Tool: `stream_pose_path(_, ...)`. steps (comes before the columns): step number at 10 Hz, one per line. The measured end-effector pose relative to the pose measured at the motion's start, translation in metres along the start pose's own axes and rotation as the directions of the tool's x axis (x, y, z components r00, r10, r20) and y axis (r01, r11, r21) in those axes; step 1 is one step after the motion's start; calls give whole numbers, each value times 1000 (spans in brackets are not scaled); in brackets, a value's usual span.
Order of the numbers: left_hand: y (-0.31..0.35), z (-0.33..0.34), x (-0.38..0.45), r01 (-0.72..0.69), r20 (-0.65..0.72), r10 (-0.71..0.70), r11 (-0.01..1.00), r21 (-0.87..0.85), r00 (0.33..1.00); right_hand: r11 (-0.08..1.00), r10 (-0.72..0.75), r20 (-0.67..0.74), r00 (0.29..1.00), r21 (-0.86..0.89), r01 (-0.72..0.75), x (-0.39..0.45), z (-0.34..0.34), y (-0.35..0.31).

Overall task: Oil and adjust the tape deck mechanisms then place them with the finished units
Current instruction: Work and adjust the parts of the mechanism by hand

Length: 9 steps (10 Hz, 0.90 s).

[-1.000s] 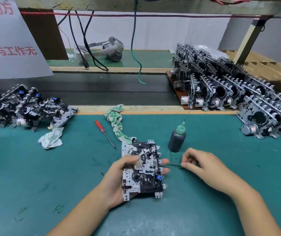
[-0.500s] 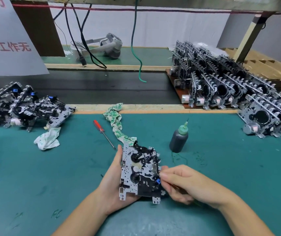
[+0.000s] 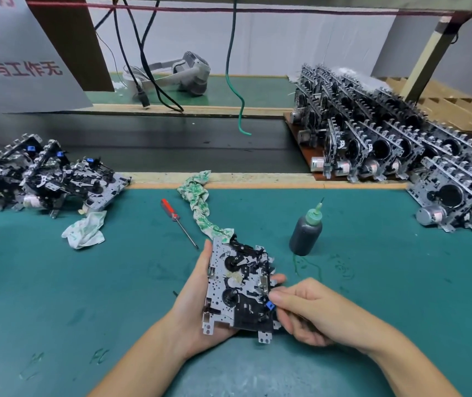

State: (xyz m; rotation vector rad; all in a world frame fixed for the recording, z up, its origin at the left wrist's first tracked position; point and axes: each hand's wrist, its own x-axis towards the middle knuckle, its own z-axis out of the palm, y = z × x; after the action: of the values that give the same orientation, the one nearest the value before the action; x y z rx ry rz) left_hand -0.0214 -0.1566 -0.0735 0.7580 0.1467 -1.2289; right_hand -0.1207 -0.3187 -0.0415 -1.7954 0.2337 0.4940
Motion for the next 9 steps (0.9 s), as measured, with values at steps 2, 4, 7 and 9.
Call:
stream_pose_path(2, -1, -8, 9, -40, -82, 39, 999, -6, 996, 999, 13, 48, 999, 28, -14, 1, -1, -4)
stream_pose_path(4, -4, -20, 22, -114, -186, 134, 987, 114, 973, 998, 55, 127, 990, -24, -52, 3, -6, -5)
stream_pose_path(7, -1, 2, 2, -25, -3, 25, 999, -23, 1000, 999, 38, 127, 991, 21, -41, -11, -27, 2)
stream_pose_path(9, 0, 4, 3, -11, 11, 12, 999, -45, 1000, 990, -74, 117, 990, 125, 59, -3, -18, -2)
